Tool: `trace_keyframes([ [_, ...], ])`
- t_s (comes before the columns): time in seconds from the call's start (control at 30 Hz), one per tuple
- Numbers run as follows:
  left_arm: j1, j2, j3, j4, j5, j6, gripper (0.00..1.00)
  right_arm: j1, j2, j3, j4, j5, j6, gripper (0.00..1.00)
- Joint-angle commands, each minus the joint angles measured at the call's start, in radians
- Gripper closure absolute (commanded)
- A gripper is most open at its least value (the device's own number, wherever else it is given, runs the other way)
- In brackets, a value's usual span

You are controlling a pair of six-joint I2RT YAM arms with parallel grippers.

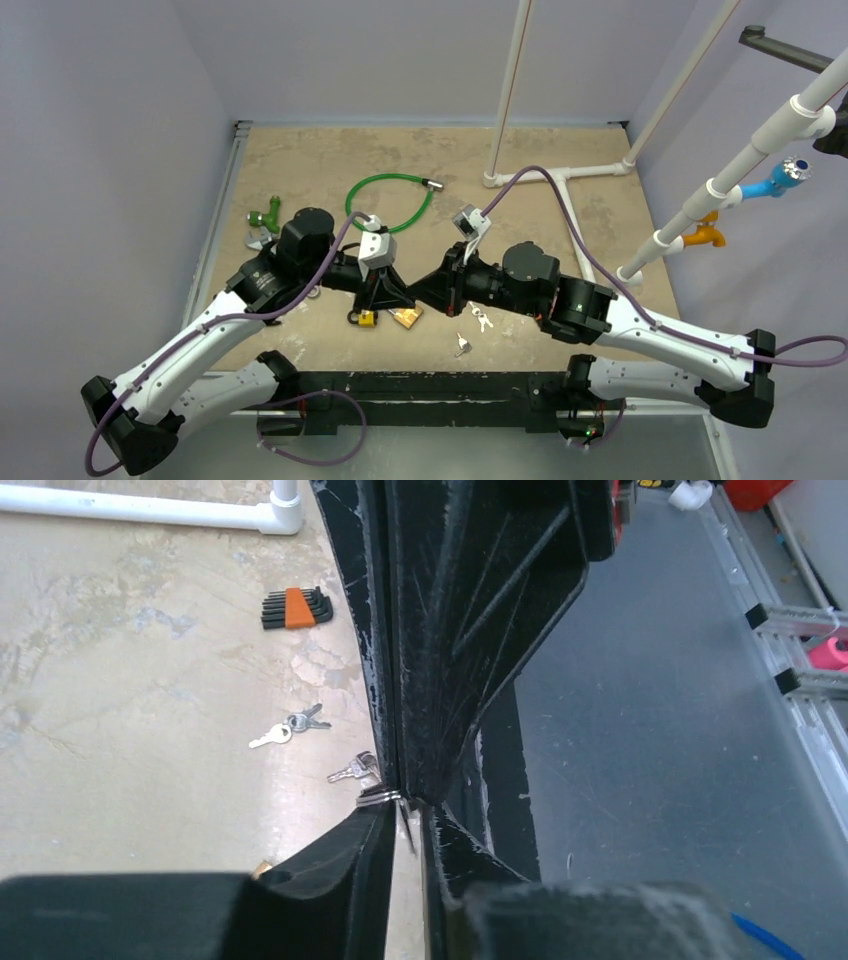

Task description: Unlock with the key

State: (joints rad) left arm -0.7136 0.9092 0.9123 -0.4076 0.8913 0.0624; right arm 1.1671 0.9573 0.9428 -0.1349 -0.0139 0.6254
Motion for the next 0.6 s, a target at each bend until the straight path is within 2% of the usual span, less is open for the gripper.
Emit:
trace_keyframes([
  [0.0,0.005,-0.035,0.028,-0.018,0.045,0.061,0.92,0.008,-0.016,0.045,0.057,0.0,-0.012,1.0],
  [0.27,0.005,-0.071,0.023,-0.086,0.024,0.102,0.96,0.014,-0.024,0.036,0.024,0.011,-0.014,1.0],
  [0.57,0.005,-0.093,0.034,-0.156,-0.032,0.16,0.95,0.022,-0.024,0.034,0.025,-0.007,-0.014,1.0],
])
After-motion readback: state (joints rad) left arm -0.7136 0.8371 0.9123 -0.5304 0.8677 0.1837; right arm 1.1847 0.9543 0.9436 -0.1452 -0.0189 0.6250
